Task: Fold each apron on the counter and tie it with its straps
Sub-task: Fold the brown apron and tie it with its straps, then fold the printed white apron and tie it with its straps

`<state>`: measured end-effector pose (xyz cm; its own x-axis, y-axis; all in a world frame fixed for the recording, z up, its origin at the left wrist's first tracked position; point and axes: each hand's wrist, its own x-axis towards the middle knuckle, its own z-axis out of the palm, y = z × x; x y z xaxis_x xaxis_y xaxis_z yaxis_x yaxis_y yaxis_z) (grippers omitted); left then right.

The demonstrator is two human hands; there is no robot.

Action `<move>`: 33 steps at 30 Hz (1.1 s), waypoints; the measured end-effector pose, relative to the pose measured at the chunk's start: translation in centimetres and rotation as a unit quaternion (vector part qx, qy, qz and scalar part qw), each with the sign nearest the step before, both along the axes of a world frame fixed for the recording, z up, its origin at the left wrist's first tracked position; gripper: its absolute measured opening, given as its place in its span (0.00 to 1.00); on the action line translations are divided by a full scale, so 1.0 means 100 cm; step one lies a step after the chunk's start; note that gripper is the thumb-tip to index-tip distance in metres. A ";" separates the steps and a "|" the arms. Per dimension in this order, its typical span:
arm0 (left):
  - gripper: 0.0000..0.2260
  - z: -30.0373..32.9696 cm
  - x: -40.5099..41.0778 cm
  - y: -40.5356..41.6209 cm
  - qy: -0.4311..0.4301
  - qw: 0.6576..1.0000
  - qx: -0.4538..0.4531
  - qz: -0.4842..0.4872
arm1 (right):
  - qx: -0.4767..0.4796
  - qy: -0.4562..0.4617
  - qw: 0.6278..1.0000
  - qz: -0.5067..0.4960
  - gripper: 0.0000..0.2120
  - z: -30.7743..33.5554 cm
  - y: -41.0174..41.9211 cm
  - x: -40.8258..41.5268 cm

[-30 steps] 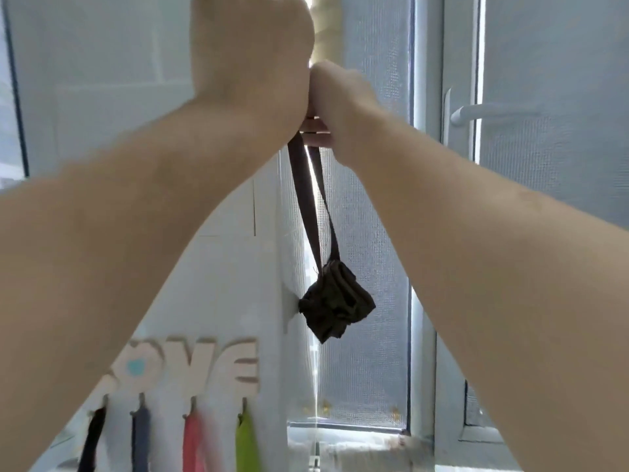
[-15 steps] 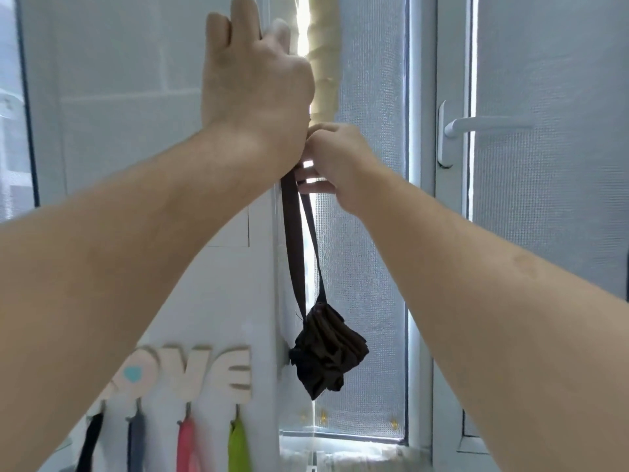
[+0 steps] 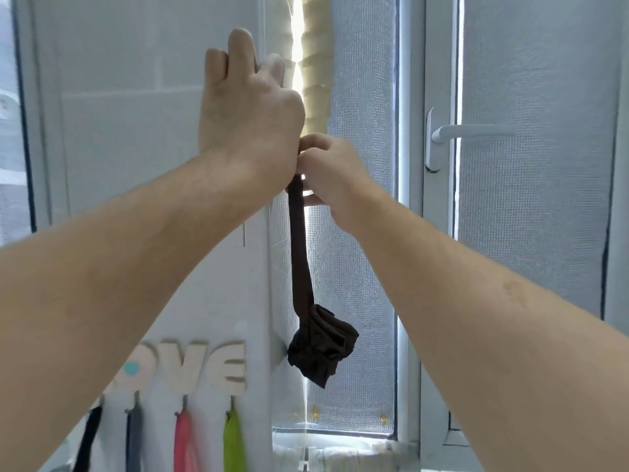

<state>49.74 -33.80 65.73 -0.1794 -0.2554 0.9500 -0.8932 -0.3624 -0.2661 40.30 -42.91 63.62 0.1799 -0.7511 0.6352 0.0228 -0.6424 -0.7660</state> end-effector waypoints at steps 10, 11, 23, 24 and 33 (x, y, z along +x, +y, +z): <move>0.05 -0.010 0.007 0.004 -0.014 0.999 0.010 -0.043 | -0.014 -0.064 0.998 -0.009 0.08 0.017 0.021 0.005; 0.05 -0.011 0.006 0.006 -0.015 0.998 0.001 -0.054 | -0.014 -0.061 0.998 -0.017 0.08 0.020 0.022 0.006; 0.05 -0.017 0.007 0.009 0.024 0.995 0.021 -0.094 | 0.095 0.057 0.993 0.051 0.05 0.020 0.020 0.005; 0.06 -0.018 0.009 0.009 0.017 0.994 0.018 -0.105 | 0.107 0.063 0.990 0.062 0.04 0.011 0.017 0.003; 0.07 -0.054 -0.015 0.011 0.023 0.955 0.089 -0.282 | 0.084 -0.053 0.994 -0.037 0.10 -0.086 0.042 -0.038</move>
